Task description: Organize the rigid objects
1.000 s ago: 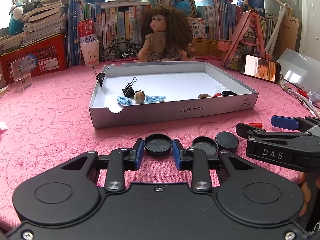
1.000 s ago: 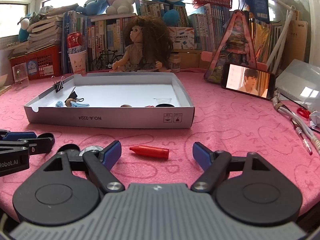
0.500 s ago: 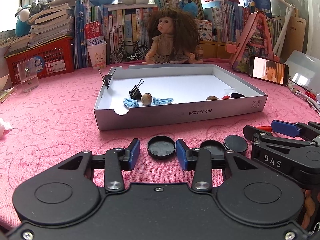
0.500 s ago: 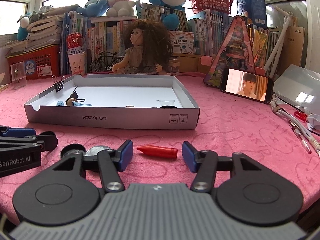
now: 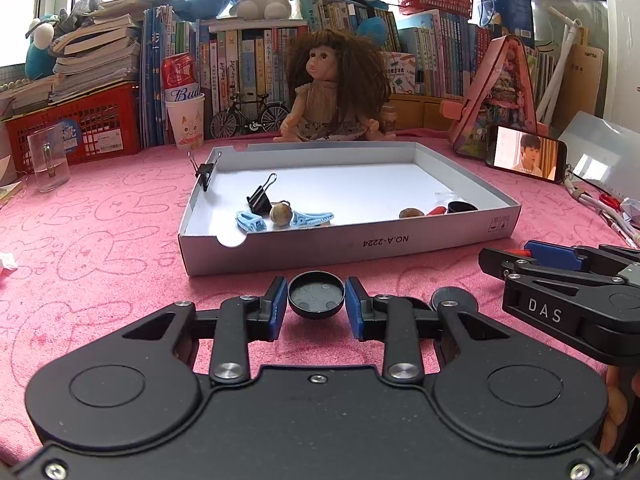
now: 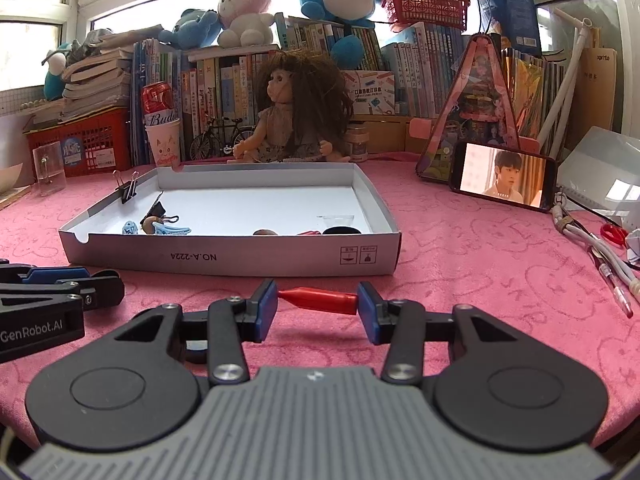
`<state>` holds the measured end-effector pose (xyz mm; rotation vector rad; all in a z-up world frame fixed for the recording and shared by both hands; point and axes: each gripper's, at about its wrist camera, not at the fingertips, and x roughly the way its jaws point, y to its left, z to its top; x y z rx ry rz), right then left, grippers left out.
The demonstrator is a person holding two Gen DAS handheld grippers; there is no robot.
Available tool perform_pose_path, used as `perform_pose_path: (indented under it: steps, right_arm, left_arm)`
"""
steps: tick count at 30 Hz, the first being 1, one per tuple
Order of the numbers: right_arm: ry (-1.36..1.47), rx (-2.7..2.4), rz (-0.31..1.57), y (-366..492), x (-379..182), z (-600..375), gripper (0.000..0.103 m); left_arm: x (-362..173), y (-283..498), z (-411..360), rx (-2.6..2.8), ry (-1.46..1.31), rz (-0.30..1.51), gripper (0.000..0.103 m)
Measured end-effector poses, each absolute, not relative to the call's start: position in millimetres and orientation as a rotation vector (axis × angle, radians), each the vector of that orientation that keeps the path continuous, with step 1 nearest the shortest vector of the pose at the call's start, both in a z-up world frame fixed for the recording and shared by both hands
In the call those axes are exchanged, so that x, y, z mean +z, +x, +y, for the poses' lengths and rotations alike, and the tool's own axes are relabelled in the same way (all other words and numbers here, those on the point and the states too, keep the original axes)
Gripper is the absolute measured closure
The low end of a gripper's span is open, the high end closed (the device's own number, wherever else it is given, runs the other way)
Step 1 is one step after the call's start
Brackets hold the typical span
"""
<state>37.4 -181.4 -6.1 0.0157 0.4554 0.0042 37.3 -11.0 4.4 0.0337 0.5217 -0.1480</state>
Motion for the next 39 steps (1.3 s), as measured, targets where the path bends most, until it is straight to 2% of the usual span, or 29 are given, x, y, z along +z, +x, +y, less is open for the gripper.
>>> perform_pose_path:
  steps: [39]
  right_arm:
    - [0.07,0.053,0.422,93,24,-193,0.054]
  left_arm:
    - [41,115,2,-0.133,-0.039,0.475,0.073]
